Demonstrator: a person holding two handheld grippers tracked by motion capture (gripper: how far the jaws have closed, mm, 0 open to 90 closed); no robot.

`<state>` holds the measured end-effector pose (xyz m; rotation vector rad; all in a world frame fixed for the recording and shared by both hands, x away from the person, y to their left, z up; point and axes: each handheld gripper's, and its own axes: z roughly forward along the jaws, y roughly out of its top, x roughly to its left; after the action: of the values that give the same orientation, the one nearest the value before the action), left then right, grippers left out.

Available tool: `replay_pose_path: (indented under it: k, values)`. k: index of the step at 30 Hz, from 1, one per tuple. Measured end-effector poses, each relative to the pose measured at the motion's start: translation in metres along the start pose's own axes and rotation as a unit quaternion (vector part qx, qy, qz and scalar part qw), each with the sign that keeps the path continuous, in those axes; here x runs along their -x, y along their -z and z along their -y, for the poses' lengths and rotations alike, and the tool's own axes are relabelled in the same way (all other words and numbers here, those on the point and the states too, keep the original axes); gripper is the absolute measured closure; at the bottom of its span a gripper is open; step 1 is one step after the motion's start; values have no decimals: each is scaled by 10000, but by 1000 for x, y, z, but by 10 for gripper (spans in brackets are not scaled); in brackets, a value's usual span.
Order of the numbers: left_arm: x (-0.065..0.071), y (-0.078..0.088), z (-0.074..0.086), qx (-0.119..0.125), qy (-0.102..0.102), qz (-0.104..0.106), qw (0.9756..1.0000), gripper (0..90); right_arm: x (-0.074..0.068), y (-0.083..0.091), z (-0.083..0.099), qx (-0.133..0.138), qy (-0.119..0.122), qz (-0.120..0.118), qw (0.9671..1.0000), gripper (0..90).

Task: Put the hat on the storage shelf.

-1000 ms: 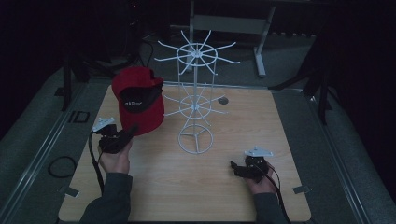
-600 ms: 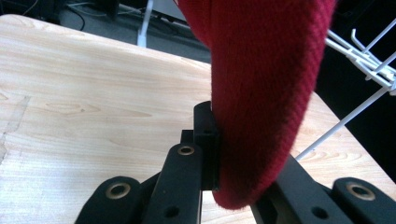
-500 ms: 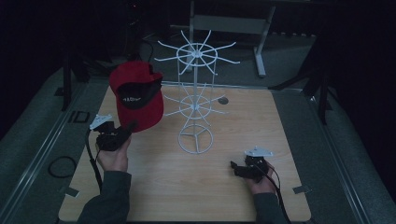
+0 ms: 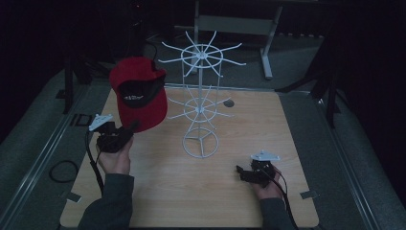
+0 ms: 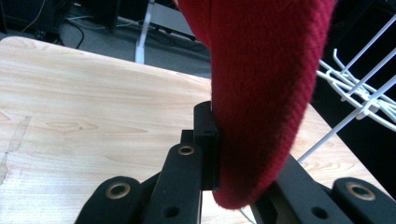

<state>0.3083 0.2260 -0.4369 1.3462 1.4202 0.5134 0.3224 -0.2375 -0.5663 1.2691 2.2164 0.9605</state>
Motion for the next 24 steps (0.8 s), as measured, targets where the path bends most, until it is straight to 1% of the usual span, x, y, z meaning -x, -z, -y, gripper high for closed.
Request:
replay_pose_path:
  k: [24]
  values:
    - [10,12,-18,240,-113,114,9996,858,0,0,0,-5,6,0,10000,221]
